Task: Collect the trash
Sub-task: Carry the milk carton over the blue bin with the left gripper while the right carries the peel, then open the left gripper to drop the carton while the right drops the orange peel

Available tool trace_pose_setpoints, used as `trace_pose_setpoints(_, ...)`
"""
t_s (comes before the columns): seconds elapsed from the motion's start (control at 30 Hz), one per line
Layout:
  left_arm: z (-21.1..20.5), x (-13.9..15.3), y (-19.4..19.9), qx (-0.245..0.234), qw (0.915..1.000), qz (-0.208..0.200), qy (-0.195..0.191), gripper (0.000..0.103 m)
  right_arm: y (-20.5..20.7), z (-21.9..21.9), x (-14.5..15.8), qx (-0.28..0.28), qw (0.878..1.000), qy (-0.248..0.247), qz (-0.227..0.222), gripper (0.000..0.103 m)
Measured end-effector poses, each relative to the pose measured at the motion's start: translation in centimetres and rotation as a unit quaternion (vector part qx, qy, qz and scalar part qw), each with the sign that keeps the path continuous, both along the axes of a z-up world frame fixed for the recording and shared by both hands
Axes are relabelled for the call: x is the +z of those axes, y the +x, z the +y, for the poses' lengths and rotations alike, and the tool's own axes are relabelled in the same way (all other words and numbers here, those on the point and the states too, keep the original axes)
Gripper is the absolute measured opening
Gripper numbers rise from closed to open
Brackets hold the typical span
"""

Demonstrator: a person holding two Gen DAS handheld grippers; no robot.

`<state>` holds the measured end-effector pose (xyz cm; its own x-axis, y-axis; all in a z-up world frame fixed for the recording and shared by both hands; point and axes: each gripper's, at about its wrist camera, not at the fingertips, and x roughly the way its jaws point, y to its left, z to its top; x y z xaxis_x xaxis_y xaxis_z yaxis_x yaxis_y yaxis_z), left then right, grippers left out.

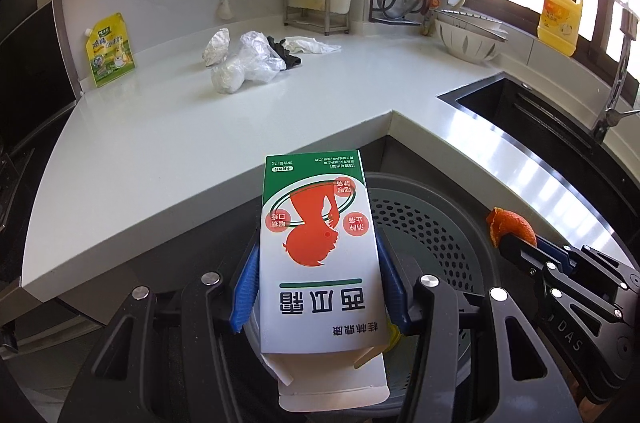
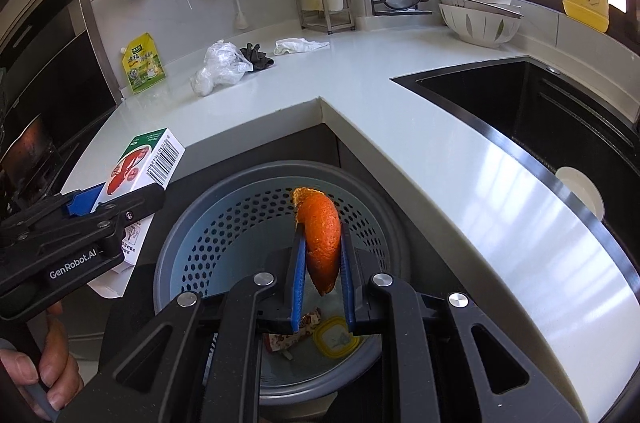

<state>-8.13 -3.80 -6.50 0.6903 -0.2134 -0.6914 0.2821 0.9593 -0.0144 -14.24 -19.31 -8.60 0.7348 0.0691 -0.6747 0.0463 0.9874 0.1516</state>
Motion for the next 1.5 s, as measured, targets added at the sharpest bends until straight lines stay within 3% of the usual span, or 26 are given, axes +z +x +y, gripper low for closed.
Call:
trace_pose_setpoints(0.9,-0.4,-3.1,0.2,0.002,0.9991,0.043,0.003,0.052,0.2,0.4,-2.7,0.014,1.0,0.01,0.02,0.017)
trace_pose_setpoints(0.97,-0.3,-3.2,0.3,0.002,0.9989,0.046,0.003,0.055,0.1,0.4,-2.7,0.014,1.0,0.012,0.02,0.019)
trace_pose_setpoints(1.0,-0.3,-3.3,0.3,0.003,0.9989,0.048,0.001,0.062,0.1,0.4,-2.7,0.012,1.0,0.011,0.019,0.024)
trace_pose_setpoints(1.1,0.0,-3.2,0.4,0.009,0.9989,0.046,-0.002,0.069,-0.1,0.2,-2.4,0.004,1.0,0.008,0.008,0.047)
trace_pose_setpoints(1.5,1.1,-2.9,0.5,0.028,0.9988,0.04,-0.001,0.072,-0.3,0.3,-2.4,0.01,1.0,0.014,0.002,0.049)
